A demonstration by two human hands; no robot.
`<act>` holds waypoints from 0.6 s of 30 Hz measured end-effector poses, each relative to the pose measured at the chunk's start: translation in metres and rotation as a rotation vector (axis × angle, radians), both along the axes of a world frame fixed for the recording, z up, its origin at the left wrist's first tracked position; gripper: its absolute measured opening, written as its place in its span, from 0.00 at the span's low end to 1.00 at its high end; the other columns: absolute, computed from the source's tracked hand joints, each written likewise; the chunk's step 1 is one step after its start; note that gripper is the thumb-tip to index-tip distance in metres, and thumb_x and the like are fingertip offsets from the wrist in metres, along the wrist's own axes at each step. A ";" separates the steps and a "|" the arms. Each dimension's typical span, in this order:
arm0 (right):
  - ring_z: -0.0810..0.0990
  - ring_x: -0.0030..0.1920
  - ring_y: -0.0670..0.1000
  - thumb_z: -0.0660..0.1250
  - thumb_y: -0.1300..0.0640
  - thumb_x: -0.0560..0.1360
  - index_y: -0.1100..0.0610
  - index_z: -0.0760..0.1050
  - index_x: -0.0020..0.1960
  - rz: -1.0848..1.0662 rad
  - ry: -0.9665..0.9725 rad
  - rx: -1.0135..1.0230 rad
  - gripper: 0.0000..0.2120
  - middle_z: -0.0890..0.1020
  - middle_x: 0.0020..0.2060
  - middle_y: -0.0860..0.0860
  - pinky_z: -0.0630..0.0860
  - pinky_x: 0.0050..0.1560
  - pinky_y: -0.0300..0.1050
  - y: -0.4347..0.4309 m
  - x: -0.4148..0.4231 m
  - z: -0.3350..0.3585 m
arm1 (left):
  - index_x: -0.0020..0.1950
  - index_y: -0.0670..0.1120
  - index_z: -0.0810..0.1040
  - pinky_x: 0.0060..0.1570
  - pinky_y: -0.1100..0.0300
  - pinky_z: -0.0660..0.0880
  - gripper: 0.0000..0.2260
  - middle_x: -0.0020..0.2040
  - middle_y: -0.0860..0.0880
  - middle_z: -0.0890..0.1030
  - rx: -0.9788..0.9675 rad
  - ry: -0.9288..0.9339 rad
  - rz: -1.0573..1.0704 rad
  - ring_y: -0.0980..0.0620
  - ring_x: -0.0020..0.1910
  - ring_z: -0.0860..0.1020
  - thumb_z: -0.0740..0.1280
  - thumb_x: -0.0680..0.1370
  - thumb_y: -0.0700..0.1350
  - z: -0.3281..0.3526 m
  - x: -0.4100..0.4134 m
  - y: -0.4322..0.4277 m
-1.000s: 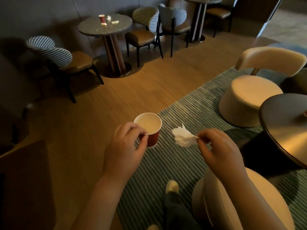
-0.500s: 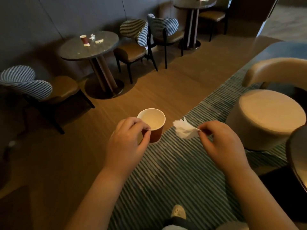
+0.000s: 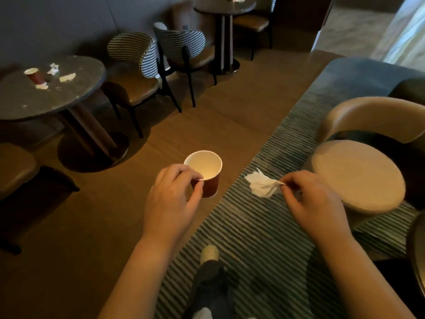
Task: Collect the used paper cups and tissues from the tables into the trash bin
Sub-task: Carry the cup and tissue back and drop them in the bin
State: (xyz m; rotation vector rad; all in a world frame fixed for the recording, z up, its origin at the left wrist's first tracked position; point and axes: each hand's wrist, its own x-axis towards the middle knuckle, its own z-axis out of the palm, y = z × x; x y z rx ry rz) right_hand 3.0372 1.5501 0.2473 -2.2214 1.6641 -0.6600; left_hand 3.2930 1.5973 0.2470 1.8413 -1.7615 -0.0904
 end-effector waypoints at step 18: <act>0.72 0.42 0.41 0.65 0.55 0.76 0.47 0.76 0.48 -0.377 -0.044 0.078 0.04 0.76 0.41 0.42 0.66 0.39 0.35 -0.372 -0.036 -0.010 | 0.50 0.52 0.78 0.44 0.73 0.64 0.06 0.51 0.59 0.72 0.038 0.054 -0.426 0.65 0.52 0.65 0.66 0.75 0.48 -0.002 -0.038 -0.475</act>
